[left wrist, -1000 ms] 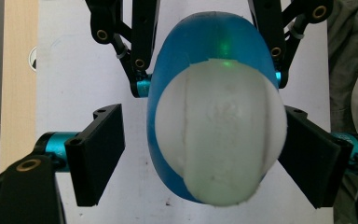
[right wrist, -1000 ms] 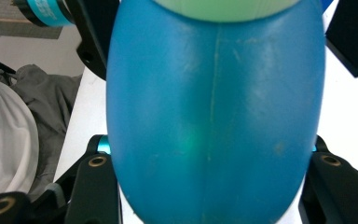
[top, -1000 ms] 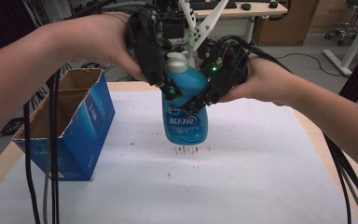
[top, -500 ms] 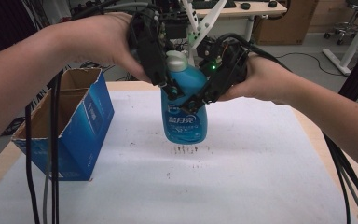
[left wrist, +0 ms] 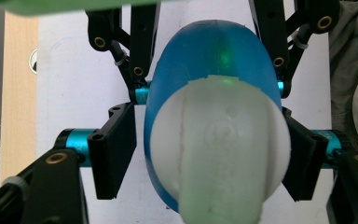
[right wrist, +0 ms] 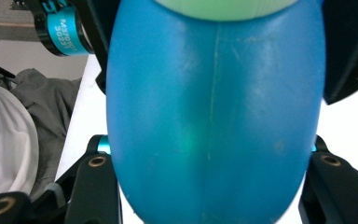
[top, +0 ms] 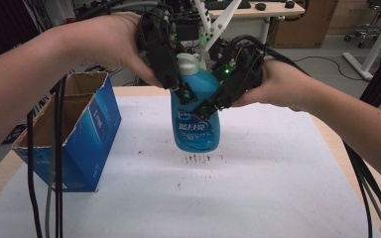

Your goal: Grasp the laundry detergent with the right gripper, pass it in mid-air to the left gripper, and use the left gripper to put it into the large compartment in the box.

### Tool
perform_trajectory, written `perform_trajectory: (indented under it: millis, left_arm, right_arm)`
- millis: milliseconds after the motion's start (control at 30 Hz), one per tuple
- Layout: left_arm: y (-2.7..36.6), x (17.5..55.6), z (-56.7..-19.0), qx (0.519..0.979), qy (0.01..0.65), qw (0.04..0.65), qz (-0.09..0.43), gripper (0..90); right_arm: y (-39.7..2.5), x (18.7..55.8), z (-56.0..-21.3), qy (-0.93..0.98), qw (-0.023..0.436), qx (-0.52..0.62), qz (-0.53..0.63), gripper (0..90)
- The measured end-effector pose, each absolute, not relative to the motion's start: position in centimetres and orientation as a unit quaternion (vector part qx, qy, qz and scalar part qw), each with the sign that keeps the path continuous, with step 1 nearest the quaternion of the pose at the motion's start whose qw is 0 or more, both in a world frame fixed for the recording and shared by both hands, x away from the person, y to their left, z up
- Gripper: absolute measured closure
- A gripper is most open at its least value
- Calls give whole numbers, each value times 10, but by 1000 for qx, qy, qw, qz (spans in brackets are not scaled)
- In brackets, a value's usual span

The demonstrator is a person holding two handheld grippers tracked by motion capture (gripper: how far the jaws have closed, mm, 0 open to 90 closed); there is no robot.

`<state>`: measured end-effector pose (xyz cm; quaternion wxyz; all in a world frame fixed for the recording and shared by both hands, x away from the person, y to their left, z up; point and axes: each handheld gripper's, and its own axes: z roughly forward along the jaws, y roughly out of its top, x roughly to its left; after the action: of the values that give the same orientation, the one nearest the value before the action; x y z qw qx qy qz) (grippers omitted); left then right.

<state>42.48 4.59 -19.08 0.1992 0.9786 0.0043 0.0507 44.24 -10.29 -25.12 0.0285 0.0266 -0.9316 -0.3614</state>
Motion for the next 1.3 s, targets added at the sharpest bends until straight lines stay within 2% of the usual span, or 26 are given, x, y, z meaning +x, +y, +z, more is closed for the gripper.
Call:
perform_trajectory:
  millis: [1300]
  left_arm:
    - [45,424,-189,978,3,200,53,375]
  right_arm:
    - [-103,444,-252,-931,27,21,-364,448]
